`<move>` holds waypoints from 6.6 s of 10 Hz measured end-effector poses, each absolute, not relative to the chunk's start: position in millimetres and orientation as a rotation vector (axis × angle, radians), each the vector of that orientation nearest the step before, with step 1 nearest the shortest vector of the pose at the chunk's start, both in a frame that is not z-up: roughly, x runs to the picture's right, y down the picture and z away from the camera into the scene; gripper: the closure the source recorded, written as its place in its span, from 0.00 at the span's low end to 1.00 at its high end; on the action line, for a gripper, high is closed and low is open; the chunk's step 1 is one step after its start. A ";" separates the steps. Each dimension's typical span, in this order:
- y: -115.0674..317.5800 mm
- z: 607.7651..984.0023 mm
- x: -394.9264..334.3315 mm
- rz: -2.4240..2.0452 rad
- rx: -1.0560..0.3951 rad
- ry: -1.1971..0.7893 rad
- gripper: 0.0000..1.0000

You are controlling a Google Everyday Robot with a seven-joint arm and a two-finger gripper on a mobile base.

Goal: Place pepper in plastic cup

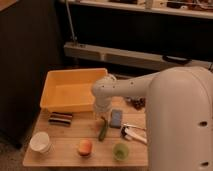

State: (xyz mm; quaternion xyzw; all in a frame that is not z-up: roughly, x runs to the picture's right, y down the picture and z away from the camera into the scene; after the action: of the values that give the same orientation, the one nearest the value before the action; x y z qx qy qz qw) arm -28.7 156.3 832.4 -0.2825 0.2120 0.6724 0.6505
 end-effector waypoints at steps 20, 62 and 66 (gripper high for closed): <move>167.6 846.8 -2.5 1.514 -0.589 0.503 0.50; 99.8 622.9 137.9 1.504 -0.797 -0.627 1.00; 105.9 621.2 140.5 1.475 -0.809 -0.692 1.00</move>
State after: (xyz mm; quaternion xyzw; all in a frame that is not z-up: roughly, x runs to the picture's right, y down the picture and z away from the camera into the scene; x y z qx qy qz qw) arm 140.5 105.9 621.2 -0.3510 -0.3002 0.6398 0.6142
